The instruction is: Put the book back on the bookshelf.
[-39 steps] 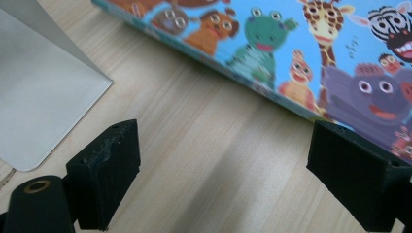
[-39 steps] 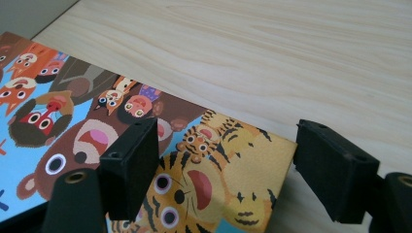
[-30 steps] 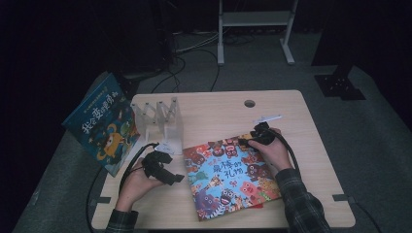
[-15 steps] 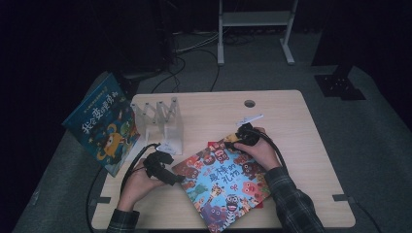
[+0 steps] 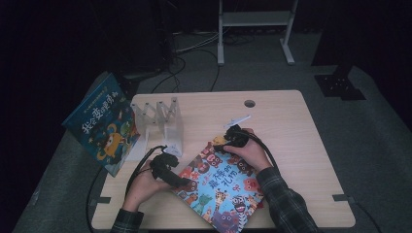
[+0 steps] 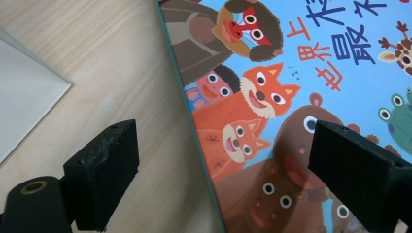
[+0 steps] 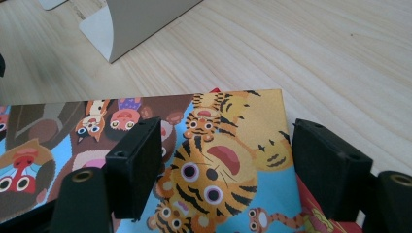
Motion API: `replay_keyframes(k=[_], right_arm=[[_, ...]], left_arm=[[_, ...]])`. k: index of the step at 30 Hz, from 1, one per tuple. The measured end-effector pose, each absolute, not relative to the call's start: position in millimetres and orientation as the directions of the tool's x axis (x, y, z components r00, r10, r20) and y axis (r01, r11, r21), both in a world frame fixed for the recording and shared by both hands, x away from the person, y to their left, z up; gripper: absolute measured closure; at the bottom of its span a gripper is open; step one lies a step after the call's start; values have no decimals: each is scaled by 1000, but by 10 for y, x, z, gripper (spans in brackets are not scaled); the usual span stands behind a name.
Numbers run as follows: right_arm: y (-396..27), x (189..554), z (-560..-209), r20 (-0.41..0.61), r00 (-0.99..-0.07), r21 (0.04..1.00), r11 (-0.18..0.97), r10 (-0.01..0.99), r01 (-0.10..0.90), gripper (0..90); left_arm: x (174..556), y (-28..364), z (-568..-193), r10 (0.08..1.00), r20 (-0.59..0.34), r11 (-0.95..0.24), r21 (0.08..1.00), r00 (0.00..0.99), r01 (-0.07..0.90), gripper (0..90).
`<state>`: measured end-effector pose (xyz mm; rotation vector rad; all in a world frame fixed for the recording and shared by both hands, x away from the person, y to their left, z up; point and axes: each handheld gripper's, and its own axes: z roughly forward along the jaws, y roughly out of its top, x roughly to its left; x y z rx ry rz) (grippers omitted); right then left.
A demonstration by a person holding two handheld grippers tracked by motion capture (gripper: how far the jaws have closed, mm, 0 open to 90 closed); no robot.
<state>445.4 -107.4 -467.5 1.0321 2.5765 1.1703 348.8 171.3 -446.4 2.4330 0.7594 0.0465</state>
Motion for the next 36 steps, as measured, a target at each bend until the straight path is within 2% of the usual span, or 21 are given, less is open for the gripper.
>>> replay_keyframes(k=[4,15,36], right_arm=[[-1144,4412,-4604,130,-752,692,484,646,535,347],[-1575,4118,-4396,96,-739,739,450,667,502,346],[-2248,3153,-4491,34,-737,764,458,675,454,340]], left_arm=[[3487,1689,-4500,530,-140,-670,536,836,514,104],[3489,1636,-4540,520,-181,-660,536,835,527,91],[3462,1539,-4585,511,-246,-655,508,823,559,62]])
